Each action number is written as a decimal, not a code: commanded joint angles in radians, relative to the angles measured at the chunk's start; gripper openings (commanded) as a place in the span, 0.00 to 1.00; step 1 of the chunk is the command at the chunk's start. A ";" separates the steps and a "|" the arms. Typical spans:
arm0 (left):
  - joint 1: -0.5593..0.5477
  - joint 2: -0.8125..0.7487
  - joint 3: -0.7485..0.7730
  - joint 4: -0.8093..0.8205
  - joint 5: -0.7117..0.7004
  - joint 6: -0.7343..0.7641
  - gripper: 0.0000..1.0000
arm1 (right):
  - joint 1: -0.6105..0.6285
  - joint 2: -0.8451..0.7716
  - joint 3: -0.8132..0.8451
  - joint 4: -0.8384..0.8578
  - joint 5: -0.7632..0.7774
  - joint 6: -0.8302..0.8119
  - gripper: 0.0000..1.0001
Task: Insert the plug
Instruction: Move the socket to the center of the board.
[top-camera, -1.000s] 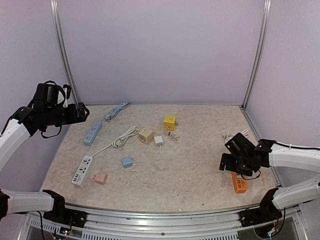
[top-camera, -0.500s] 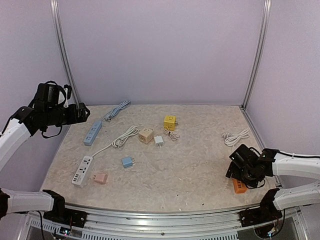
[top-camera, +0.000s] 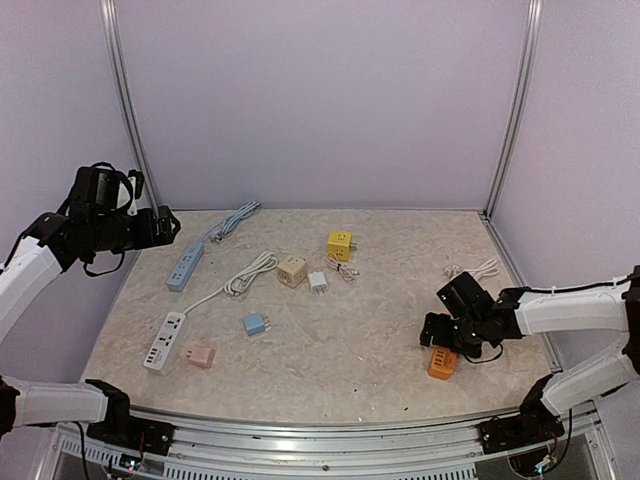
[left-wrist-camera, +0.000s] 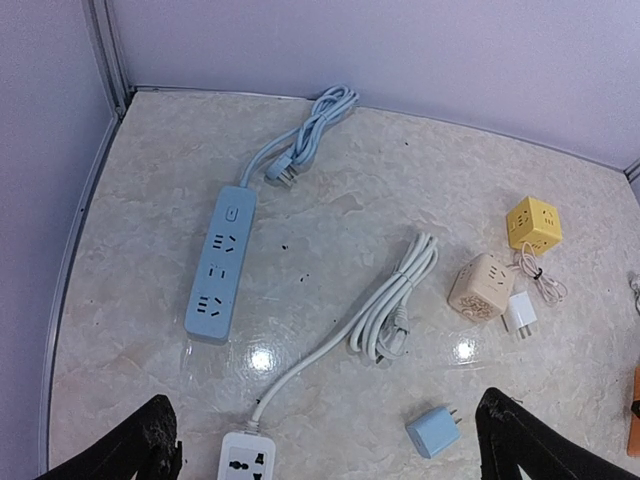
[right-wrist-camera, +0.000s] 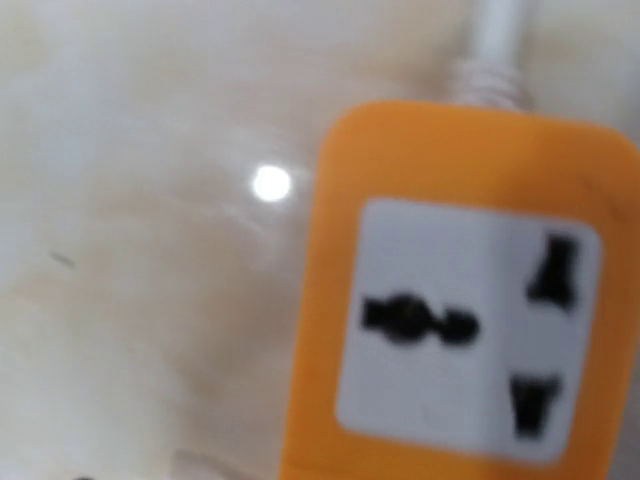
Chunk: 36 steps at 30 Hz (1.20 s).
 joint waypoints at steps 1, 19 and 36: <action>-0.006 0.000 0.005 -0.007 0.002 -0.008 0.99 | 0.008 0.196 0.137 0.209 -0.109 -0.085 0.95; -0.011 -0.007 -0.001 -0.009 -0.031 0.003 0.99 | 0.152 0.610 0.800 0.080 -0.177 -0.373 0.95; -0.013 -0.005 -0.003 -0.006 -0.021 0.002 0.99 | -0.102 0.780 1.007 0.024 -0.149 -0.753 0.99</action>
